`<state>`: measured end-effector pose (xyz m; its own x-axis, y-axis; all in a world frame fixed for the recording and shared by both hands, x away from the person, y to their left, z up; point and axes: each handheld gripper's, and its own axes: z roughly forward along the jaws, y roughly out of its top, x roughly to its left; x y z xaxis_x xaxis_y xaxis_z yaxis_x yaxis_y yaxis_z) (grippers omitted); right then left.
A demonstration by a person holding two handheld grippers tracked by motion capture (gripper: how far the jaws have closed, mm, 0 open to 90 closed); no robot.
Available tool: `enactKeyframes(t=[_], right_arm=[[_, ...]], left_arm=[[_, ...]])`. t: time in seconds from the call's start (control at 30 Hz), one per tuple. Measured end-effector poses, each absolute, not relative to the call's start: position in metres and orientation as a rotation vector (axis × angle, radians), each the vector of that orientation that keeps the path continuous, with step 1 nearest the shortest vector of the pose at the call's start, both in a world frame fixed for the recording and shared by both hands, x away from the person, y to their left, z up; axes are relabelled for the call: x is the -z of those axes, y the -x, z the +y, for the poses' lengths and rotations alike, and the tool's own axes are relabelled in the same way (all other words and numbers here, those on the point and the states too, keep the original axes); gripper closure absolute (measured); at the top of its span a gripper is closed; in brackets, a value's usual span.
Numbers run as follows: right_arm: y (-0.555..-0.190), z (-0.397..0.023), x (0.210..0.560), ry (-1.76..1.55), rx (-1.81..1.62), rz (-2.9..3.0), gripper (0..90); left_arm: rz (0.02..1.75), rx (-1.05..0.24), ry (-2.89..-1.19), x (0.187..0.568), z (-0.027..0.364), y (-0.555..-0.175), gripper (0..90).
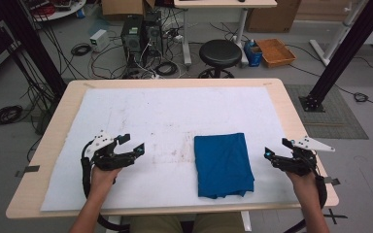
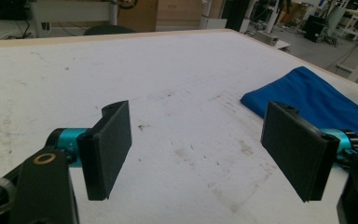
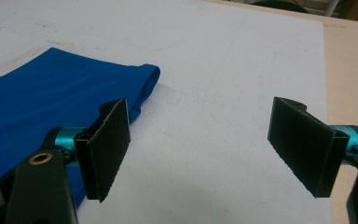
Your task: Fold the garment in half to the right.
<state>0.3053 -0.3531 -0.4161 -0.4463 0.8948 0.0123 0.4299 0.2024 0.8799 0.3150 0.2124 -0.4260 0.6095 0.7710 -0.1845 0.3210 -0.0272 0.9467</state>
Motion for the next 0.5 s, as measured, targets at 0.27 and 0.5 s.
enactKeyframes(t=[0.27, 0.5], right_arm=[[-0.3064, -0.3521, 0.4184, -1.236, -1.179, 1.969, 20.7], [-0.3077, -0.3521, 0.4195, -1.235, -1.186, 1.972, 20.7]], left_arm=[[0.929, -0.449, -1.615, 0.4266, 0.2141, -0.3148, 24.6], [0.933, -0.445, -1.628, 0.4287, 0.2131, -0.3152, 24.6]])
